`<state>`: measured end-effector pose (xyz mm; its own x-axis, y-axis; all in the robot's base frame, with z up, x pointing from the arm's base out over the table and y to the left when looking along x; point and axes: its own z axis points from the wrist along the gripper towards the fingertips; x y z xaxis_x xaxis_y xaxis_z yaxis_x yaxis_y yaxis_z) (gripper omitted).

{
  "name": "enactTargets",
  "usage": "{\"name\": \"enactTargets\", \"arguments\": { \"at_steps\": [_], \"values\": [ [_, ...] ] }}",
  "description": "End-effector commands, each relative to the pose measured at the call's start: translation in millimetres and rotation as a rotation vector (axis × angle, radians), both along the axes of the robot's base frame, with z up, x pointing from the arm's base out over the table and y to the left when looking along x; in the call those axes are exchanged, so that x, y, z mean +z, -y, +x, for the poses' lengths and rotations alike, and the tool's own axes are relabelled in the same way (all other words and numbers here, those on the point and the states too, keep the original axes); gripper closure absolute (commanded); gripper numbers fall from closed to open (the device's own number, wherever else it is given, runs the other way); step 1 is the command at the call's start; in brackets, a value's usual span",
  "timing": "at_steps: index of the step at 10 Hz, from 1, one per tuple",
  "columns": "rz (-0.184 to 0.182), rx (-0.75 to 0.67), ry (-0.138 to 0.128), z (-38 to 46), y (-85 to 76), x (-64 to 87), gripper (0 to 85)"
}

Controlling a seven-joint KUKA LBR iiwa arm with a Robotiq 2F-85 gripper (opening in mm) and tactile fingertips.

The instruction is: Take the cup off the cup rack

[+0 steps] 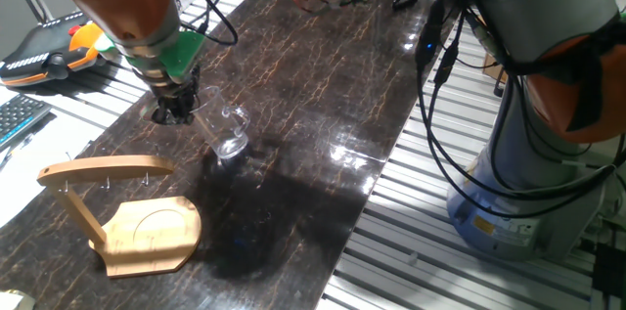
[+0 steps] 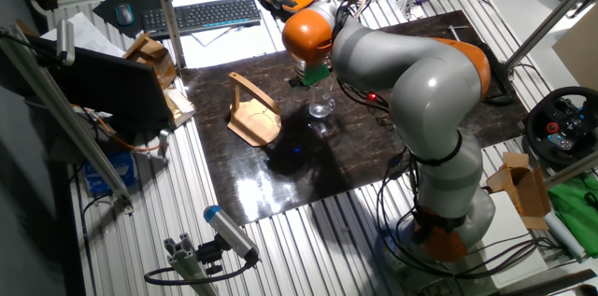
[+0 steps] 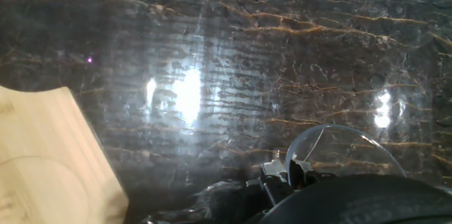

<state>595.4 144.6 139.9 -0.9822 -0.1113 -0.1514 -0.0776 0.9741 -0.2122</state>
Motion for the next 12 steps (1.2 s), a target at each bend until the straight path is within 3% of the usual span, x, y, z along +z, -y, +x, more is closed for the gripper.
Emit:
{"name": "enactTargets", "arguments": {
  "at_steps": [1, 6, 9, 12],
  "values": [
    [0.001, -0.002, -0.002, -0.3, -0.6, 3.0, 70.0],
    [-0.005, -0.019, -0.016, -6.0, -5.0, 12.5, 68.0],
    [-0.007, -0.036, -0.029, -14.6, -7.9, 25.1, 67.7],
    [0.025, -0.074, -0.046, -17.7, -11.0, 31.6, 68.0]
  ]
}}
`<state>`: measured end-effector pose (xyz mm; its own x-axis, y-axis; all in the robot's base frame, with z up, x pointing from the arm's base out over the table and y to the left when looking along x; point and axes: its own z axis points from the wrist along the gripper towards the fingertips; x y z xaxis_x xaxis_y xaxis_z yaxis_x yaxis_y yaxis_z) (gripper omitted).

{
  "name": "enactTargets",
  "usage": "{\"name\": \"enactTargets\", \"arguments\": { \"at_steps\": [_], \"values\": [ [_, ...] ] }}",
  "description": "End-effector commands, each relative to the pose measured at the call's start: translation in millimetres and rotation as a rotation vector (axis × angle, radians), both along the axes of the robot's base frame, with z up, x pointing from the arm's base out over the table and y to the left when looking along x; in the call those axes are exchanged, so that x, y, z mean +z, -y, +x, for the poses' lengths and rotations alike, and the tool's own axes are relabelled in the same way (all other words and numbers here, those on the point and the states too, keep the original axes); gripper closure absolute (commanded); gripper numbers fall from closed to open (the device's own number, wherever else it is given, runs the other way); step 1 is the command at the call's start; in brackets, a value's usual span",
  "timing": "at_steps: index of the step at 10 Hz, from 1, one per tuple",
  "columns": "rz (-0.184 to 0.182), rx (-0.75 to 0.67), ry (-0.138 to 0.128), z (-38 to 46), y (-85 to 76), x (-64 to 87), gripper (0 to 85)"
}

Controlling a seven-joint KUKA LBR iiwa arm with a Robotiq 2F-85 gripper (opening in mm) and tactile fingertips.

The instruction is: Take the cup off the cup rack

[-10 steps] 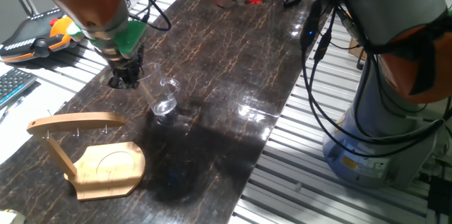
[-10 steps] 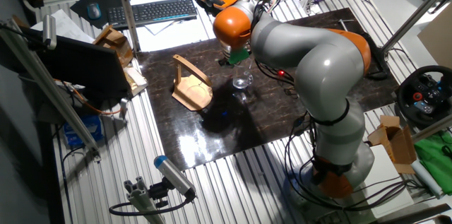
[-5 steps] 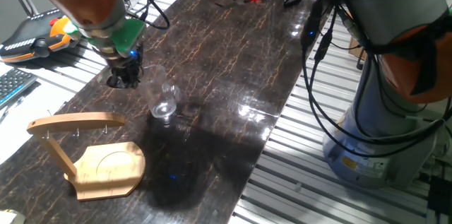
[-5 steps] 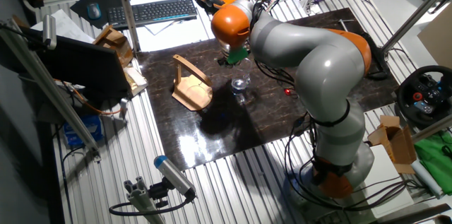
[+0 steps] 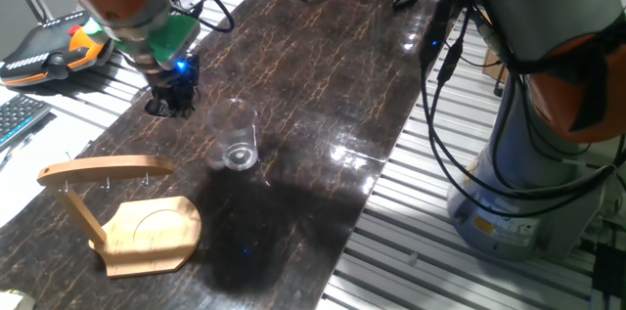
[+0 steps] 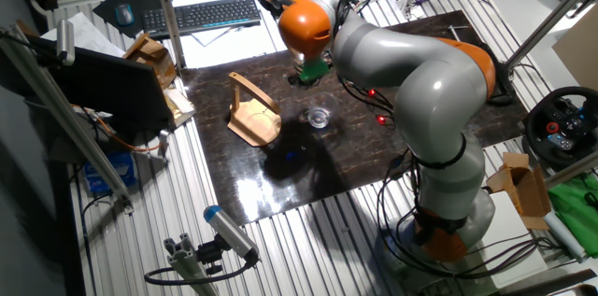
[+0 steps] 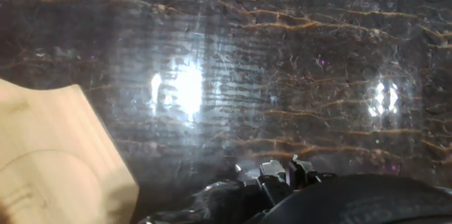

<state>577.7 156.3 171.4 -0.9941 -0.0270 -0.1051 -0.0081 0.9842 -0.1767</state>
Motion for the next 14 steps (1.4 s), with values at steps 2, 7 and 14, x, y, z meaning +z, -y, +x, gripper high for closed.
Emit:
{"name": "enactTargets", "arguments": {
  "at_steps": [2, 7, 14],
  "values": [
    [0.044, -0.054, -0.009, 0.9, -2.0, 2.1, 71.0],
    [0.211, -0.320, -0.079, 0.1, -18.2, 21.1, 83.0],
    [0.233, -0.615, -0.048, -3.2, -41.1, 41.2, 83.0]
  ]
}}
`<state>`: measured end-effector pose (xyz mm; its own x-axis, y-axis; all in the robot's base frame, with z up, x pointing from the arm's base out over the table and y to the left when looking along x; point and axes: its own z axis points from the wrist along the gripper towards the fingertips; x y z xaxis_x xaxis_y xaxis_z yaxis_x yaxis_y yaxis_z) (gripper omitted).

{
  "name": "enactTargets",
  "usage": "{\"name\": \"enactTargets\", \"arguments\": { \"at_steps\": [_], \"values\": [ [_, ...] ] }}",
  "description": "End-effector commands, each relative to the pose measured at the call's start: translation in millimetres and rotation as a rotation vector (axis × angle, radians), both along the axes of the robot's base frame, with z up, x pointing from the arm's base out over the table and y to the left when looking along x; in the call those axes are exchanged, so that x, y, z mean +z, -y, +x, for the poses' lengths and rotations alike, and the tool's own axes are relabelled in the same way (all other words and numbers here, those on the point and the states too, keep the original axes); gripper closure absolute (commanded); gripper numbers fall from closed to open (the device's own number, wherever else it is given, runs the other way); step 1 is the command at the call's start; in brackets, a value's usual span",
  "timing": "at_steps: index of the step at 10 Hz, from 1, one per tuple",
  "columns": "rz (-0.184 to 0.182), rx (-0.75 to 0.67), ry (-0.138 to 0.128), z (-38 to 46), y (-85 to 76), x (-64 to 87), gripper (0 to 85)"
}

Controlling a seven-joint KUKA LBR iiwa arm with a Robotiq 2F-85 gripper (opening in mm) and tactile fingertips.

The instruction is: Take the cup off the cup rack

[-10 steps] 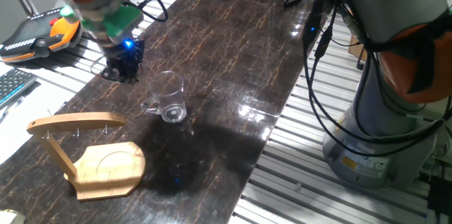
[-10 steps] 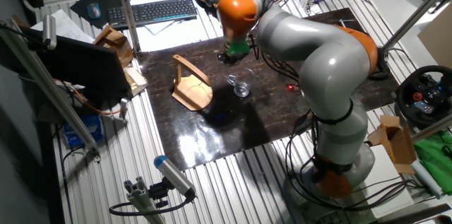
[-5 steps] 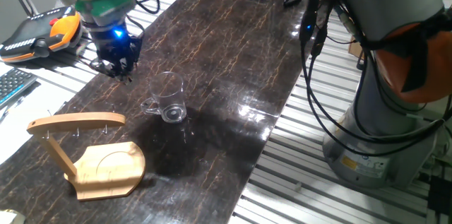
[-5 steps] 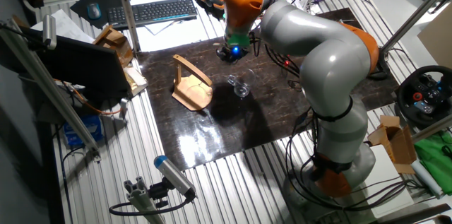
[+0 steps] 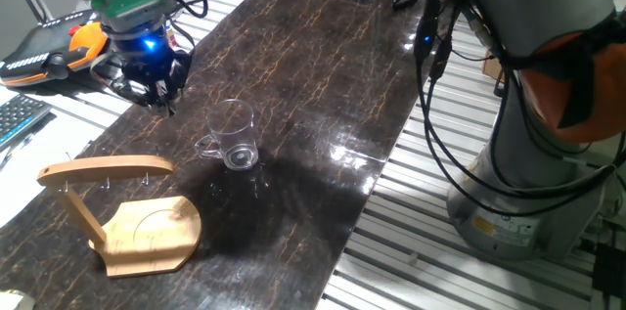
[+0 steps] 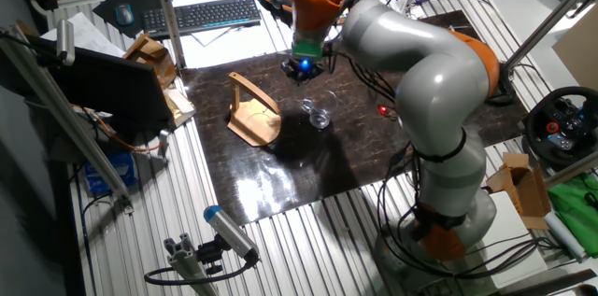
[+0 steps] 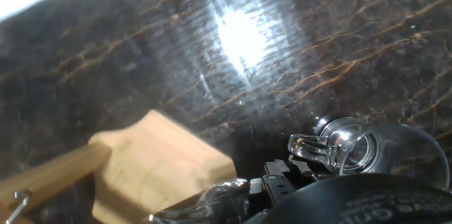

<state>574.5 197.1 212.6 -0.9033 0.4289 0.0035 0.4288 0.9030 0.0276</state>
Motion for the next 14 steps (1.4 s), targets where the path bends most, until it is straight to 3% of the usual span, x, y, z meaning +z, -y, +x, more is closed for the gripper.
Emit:
{"name": "enactTargets", "arguments": {
  "at_steps": [1, 5, 7, 11, 14],
  "values": [
    [0.000, -0.178, 0.004, -0.1, 0.5, 0.4, 83.0],
    [0.042, -0.398, -0.021, 0.3, 0.3, -0.3, 83.0],
    [0.048, -0.489, -0.010, -0.3, 1.5, 0.2, 83.0],
    [0.064, -0.559, -0.016, 1.3, 1.8, -1.3, 83.0],
    [0.066, -0.713, -0.007, 1.6, 0.7, -0.6, 83.0]
  ]
}}
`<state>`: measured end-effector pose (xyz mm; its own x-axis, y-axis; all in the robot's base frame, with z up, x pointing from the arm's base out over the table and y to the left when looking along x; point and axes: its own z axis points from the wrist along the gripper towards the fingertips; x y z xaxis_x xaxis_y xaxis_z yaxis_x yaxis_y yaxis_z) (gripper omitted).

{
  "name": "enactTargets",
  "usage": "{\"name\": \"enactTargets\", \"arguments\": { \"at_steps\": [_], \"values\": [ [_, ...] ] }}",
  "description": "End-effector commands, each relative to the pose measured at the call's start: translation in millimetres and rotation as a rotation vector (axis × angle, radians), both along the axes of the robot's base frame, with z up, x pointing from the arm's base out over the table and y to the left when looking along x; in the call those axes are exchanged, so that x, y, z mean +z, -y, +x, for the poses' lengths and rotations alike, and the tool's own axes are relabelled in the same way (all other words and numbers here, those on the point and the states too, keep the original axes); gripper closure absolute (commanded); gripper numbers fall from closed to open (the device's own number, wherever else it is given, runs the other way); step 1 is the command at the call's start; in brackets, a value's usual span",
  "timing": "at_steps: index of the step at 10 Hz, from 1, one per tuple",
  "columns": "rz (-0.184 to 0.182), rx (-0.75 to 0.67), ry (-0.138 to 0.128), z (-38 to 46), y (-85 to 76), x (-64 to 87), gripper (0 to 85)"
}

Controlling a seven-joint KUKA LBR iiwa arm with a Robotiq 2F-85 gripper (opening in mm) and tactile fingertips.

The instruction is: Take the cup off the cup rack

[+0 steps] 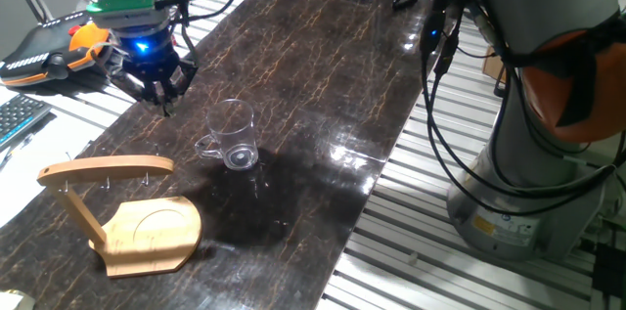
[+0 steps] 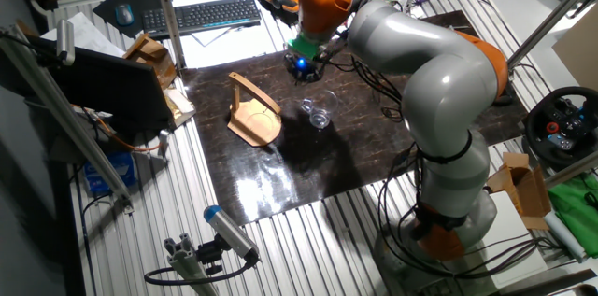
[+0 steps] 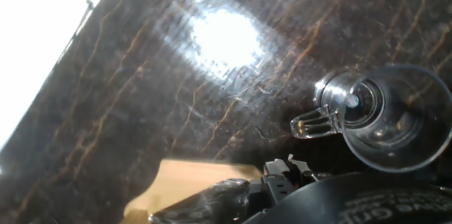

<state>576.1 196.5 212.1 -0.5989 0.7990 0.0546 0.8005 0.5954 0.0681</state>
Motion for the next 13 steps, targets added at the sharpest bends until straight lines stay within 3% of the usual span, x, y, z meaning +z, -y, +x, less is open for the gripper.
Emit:
{"name": "enactTargets", "arguments": {
  "at_steps": [1, 4, 7, 13],
  "values": [
    [0.007, -0.272, -0.005, 0.2, 0.6, -0.2, 83.0],
    [-0.011, -0.428, -0.015, 2.2, 1.2, -1.8, 83.0],
    [-0.023, -0.533, -0.002, 6.0, 3.2, -4.8, 83.0],
    [-0.029, -0.605, -0.012, 7.5, 4.5, -4.0, 83.0]
  ]
}}
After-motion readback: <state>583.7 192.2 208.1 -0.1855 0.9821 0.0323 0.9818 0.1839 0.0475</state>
